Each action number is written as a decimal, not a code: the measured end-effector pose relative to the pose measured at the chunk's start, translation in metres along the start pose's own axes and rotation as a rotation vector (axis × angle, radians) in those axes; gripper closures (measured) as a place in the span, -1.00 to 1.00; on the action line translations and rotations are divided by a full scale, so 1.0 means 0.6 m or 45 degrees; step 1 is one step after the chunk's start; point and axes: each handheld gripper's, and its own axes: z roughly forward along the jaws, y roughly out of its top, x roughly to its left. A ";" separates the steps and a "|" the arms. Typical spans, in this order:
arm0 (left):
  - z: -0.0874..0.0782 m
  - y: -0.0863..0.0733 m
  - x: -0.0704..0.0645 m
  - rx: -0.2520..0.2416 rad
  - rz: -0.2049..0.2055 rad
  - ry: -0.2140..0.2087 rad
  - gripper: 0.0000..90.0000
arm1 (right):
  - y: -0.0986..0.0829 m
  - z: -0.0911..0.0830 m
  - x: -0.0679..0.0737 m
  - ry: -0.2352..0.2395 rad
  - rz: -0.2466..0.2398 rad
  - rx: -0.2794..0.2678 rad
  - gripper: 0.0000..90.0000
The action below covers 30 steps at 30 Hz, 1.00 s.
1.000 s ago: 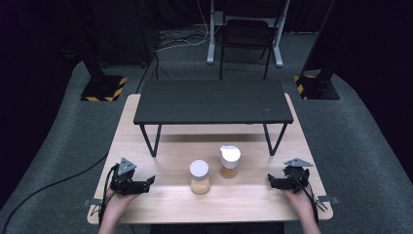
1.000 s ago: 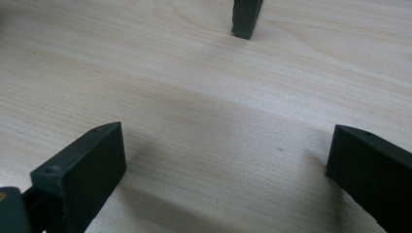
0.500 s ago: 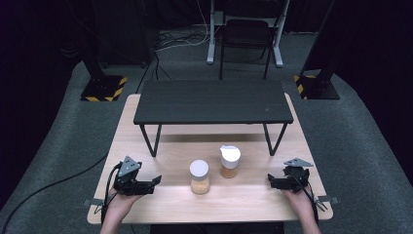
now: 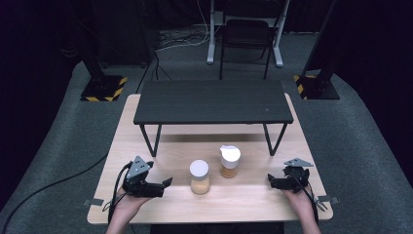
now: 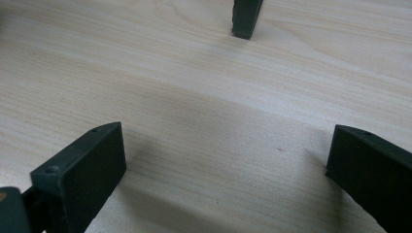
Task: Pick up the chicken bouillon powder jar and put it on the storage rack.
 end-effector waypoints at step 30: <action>0.084 0.040 -0.059 0.011 0.105 -0.164 -0.86 | 0.000 0.000 0.000 0.000 0.000 0.000 -1.00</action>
